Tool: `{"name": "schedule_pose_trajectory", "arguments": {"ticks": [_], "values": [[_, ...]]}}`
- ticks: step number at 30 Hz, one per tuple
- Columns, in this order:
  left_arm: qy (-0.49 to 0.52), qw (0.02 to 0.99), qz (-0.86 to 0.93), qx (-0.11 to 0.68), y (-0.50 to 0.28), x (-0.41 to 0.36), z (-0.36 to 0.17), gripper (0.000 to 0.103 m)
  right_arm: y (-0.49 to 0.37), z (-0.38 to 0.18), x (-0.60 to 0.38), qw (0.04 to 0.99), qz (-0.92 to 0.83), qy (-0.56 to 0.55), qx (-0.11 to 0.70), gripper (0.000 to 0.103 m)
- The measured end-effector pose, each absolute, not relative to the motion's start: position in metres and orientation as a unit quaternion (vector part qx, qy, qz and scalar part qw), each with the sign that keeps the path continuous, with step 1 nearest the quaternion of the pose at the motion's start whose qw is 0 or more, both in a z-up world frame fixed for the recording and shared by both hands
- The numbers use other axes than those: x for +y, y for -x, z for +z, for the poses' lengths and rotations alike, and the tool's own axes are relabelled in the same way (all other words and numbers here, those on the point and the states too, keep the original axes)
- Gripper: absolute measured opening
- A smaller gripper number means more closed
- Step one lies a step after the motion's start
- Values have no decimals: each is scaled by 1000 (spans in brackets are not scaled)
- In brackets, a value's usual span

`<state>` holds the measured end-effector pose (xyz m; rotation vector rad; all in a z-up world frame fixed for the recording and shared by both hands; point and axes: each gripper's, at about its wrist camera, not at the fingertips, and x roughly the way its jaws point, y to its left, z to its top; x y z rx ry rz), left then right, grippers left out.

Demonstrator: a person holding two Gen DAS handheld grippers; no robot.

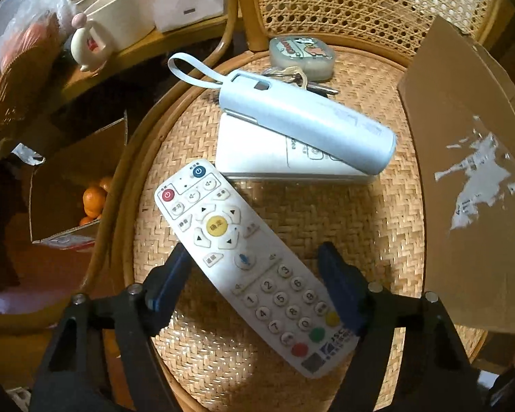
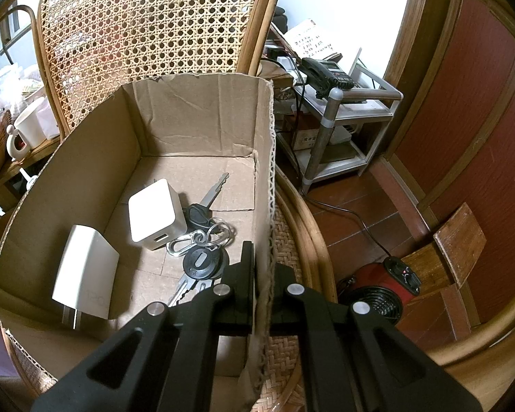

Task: Organize rigid objects
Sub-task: 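Grasp the white TV remote with the left tool and lift it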

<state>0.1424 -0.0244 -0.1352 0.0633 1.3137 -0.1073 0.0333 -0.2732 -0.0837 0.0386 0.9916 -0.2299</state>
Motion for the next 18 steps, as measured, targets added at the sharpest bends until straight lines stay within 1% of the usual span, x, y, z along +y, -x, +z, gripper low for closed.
{"name": "schedule_pose_trajectory", "arguments": {"ticks": [5, 8, 14, 18], "values": [[-26, 793, -59, 606, -138, -9, -132, 52, -33, -84, -274, 873, -110, -18, 475, 6], [-21, 796, -68, 602, -137, 4, -131, 44, -33, -85, -274, 872, -107, -15, 478, 6], [-1, 799, -62, 598, -137, 27, -130, 41, -33, -85, -274, 872, -107, -14, 478, 6], [6, 816, -49, 575, -137, 37, -121, 41, -34, -84, -274, 872, -106, -14, 478, 6]]}}
